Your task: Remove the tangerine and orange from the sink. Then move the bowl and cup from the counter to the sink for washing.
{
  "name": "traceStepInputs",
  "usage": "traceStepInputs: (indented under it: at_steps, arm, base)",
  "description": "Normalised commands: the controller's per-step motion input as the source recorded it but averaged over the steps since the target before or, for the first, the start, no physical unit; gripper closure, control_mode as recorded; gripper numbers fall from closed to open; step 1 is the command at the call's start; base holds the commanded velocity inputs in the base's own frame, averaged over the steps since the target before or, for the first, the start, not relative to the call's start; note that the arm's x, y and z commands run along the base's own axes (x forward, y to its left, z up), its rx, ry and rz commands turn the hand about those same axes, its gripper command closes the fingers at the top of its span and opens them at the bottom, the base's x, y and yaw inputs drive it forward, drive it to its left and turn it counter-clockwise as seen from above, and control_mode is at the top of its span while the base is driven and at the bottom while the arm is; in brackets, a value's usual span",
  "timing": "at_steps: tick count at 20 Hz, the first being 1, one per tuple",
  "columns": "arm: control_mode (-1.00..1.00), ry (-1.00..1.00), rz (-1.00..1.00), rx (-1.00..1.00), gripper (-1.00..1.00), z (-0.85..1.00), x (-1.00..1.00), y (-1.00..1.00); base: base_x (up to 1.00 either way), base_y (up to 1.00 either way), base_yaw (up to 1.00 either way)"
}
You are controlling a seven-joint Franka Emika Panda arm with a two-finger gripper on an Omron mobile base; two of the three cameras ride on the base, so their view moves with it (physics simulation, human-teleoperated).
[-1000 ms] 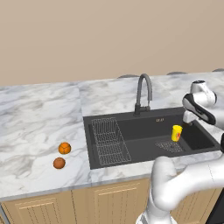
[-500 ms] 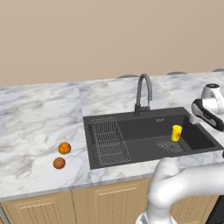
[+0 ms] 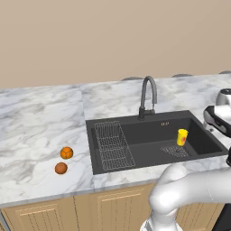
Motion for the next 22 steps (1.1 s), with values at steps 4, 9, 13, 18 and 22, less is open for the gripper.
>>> traceStepInputs:
  at_steps: [4, 9, 13, 18, 22]
  arm:
    - [-1.00, 0.01, 0.00, -0.08, -1.00, 0.11, -0.19, -0.22]
    - [-1.00, -0.12, -0.05, -0.01, -1.00, 0.00, -0.16, -0.08]
    - [-1.00, -0.08, 0.00, 0.00, -1.00, 0.08, -0.21, -0.20]
    - [-1.00, 0.01, -0.03, 0.00, -1.00, 0.26, -0.22, -0.22]
    - [-1.00, 0.03, 0.00, -0.02, -1.00, 0.29, -0.23, -0.21]
  base:
    - [0.00, 0.00, 0.00]
    - [0.00, 0.00, 0.00]
    - [0.00, 0.00, 0.00]
    - [0.00, 0.00, 0.00]
    - [0.00, 0.00, 0.00]
